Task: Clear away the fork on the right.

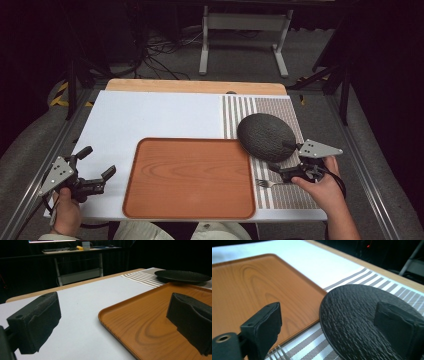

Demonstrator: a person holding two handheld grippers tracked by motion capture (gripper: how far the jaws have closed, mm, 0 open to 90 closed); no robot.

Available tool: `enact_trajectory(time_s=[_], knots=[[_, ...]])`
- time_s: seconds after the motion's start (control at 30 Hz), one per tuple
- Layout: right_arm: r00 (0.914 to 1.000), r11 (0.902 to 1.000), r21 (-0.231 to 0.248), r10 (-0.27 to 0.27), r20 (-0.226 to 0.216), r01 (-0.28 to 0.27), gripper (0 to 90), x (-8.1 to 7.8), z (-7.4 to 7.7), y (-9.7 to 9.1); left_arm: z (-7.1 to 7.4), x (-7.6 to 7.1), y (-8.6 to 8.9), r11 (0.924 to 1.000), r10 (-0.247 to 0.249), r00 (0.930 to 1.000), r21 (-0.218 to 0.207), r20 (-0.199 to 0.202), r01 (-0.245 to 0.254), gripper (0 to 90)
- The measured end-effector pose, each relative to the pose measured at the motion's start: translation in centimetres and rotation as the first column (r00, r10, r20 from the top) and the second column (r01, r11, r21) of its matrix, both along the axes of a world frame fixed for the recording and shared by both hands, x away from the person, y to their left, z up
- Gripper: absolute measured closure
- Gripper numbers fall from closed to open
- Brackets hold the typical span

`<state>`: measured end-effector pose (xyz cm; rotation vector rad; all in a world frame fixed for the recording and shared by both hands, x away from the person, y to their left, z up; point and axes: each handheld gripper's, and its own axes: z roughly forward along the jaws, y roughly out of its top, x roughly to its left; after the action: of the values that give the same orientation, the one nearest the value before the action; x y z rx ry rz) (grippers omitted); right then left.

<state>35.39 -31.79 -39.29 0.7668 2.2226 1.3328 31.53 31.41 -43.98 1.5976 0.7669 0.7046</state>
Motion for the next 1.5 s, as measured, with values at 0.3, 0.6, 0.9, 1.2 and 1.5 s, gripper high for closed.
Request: enact_trajectory(time_s=[0.3,0.6,0.9,1.2,1.5], knots=[[0.9972,0.9861,-0.157,0.046,-0.059,-0.055,13.6,1.0,1.0,1.1,0.0,0.0,0.0,1.0000,0.005,1.0000,-0.004,-0.002,-0.005,0.0],[0.9900,0.9490,-0.295,0.079,-0.117,-0.110,13.6,1.1,1.8,1.6,0.0,-0.1,-0.1,1.0000,0.005,1.0000,-0.003,-0.004,-0.005,0.0],[0.9795,0.9059,-0.386,0.119,-0.163,-0.174,13.8,1.1,2.1,2.0,0.0,-0.1,-0.1,0.9999,0.010,0.9999,-0.004,-0.005,-0.010,0.0],[0.9701,0.8552,-0.468,0.147,-0.193,-0.223,13.5,1.4,2.2,2.3,-0.1,-0.1,-0.2,1.0000,0.008,0.9999,-0.001,-0.006,-0.008,0.0],[0.9592,0.8042,-0.536,0.146,-0.242,-0.258,14.0,1.5,2.5,2.1,-0.2,0.0,-0.6,1.0000,-0.005,0.9999,0.005,-0.010,0.005,0.0]])
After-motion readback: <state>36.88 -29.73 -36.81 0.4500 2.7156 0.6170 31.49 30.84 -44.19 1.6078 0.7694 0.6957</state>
